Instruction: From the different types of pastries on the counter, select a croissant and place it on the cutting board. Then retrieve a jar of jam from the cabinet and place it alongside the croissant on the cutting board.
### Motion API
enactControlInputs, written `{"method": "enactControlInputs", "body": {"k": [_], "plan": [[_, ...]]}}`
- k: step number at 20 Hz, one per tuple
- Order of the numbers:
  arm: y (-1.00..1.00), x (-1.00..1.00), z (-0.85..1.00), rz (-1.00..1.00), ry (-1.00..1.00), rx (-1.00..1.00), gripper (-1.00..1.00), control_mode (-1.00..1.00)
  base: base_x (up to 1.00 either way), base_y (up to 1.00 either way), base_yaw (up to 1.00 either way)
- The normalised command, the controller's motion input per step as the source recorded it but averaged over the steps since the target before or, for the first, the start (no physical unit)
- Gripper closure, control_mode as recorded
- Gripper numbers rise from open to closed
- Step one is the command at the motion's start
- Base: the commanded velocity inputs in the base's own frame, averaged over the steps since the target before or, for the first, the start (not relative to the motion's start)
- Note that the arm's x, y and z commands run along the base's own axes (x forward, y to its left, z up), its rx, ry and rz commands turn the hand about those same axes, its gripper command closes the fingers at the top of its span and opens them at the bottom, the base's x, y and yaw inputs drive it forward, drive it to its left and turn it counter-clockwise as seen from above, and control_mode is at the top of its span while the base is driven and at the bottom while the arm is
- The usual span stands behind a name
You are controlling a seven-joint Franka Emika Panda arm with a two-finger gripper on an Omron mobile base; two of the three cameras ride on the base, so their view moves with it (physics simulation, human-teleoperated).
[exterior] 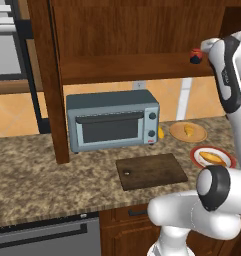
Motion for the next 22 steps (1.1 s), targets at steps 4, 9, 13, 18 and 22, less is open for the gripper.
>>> {"method": "enactControlInputs", "body": {"k": [4,9,13,18,22], "plan": [[0.0,0.01,0.0,0.02,0.0,-0.13,-1.0,-1.0,0.0,0.0,0.0],[0.01,0.01,0.13,0.0,0.15,-0.04,-1.0,-1.0,0.0,0.0,0.0],[0.02,0.17,0.1,0.0,0.25,-0.05,-1.0,-1.0,0.0,0.0,0.0],[0.06,0.53,-0.11,-0.01,0.07,-0.06,-1.0,-1.0,0.0,0.0,0.0],[0.0,0.4,-0.23,-0.03,0.0,-0.05,-1.0,-1.0,0.0,0.0,0.0]]}}
